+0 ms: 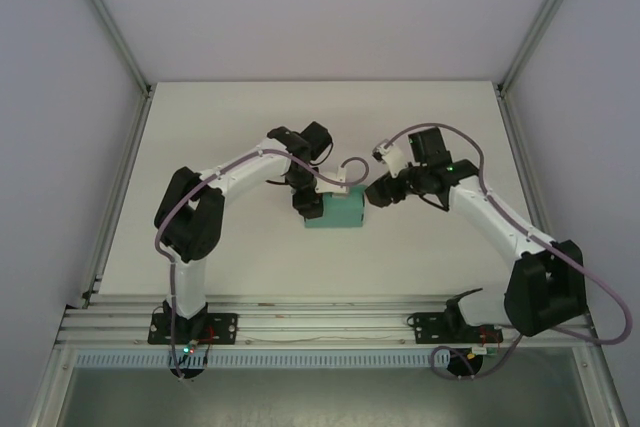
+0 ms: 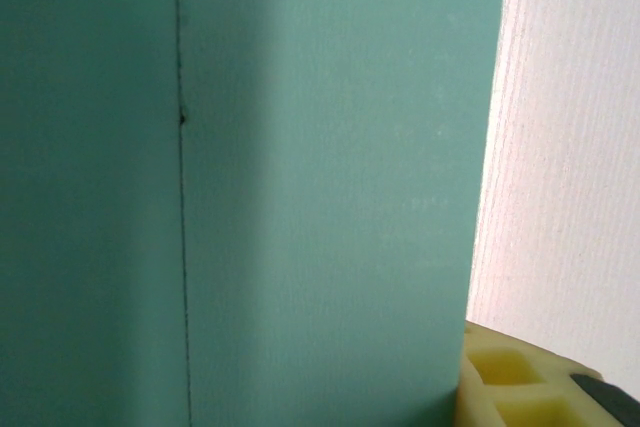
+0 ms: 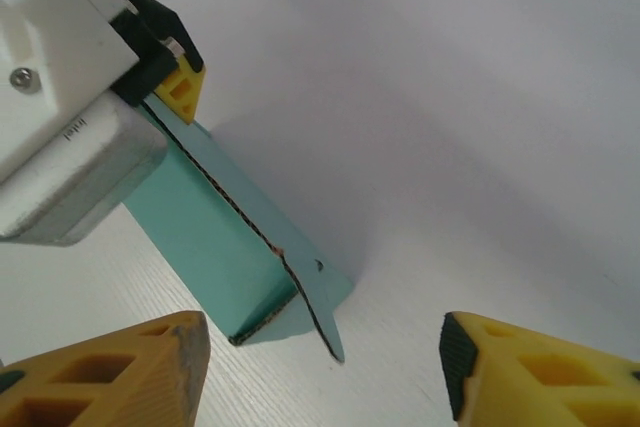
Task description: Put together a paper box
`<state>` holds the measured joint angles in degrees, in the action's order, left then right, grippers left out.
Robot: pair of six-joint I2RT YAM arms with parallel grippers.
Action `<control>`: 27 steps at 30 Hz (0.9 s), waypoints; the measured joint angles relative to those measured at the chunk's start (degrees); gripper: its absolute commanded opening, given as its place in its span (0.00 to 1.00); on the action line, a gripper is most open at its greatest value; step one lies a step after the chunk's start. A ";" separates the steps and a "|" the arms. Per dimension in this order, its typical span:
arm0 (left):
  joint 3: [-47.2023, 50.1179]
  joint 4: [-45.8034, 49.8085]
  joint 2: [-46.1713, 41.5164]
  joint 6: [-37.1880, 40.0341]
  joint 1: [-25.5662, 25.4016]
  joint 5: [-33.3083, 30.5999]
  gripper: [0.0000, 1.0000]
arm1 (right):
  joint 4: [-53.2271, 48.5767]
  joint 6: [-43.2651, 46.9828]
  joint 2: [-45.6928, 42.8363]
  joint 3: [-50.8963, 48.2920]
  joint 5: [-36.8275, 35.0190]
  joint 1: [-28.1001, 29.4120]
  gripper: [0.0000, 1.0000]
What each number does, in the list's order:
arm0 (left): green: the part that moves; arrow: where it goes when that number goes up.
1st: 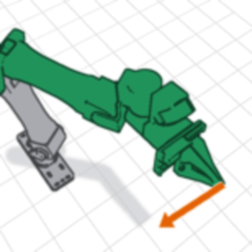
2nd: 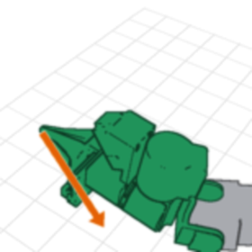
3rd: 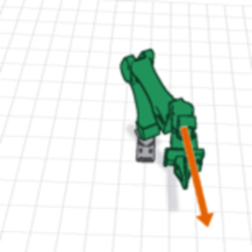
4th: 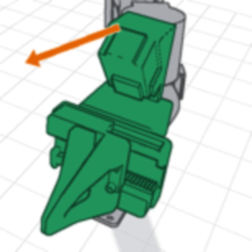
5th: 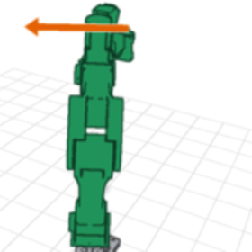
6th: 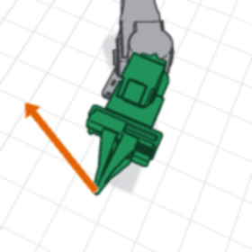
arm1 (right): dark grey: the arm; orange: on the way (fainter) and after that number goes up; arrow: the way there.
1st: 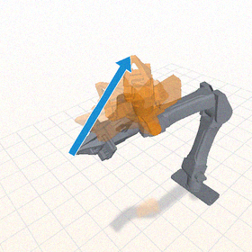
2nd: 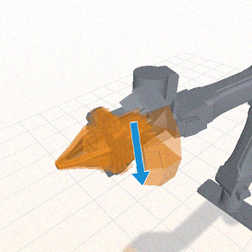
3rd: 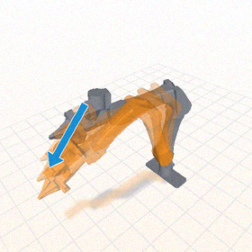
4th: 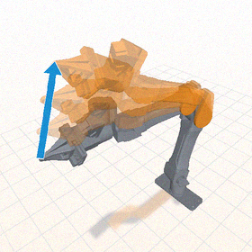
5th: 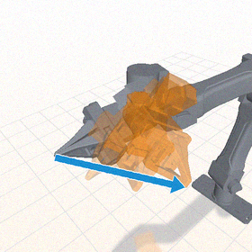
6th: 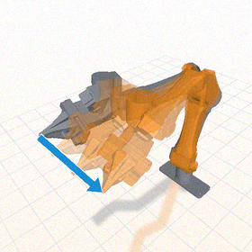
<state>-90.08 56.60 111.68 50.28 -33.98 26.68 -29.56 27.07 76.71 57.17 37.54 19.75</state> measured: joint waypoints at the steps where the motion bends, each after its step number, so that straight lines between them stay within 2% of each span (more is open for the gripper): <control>1: 0.00 -0.02 0.00 -0.20 0.00 0.00 0.46 | 0.42 -0.02 0.57 0.39 -0.02 0.44 0.52; 6: 0.00 -0.02 0.00 -0.72 0.00 -0.02 0.47 | 1.73 -0.15 3.39 1.57 -0.46 1.22 0.42; 9: 0.00 -0.04 0.00 -0.81 0.00 -0.02 0.47 | 1.77 -0.31 4.76 1.99 -0.61 1.22 0.31; 11: -0.04 -0.11 0.00 -0.98 0.00 -0.02 0.47 | 1.73 -0.31 5.53 2.27 -0.39 1.33 0.20; 14: -0.11 -0.20 0.00 -1.40 0.00 -0.04 0.47 | 1.66 -0.24 6.12 2.62 0.07 1.68 0.18; 17: -0.11 -0.22 0.00 -1.64 0.00 -0.02 0.47 | 1.49 -0.61 6.14 2.62 0.57 1.90 0.08; 22: -0.20 -0.17 0.02 -2.73 0.00 -0.09 0.47 | 2.32 -4.00 6.03 2.62 -0.55 2.51 0.05; 27: -0.22 -0.22 0.02 -4.00 0.02 -0.35 0.49 | 7.23 -16.72 3.67 -0.22 -6.49 5.38 0.04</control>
<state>-90.30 56.38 111.70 46.28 -33.95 26.33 -22.33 10.35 80.38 56.95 31.05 25.12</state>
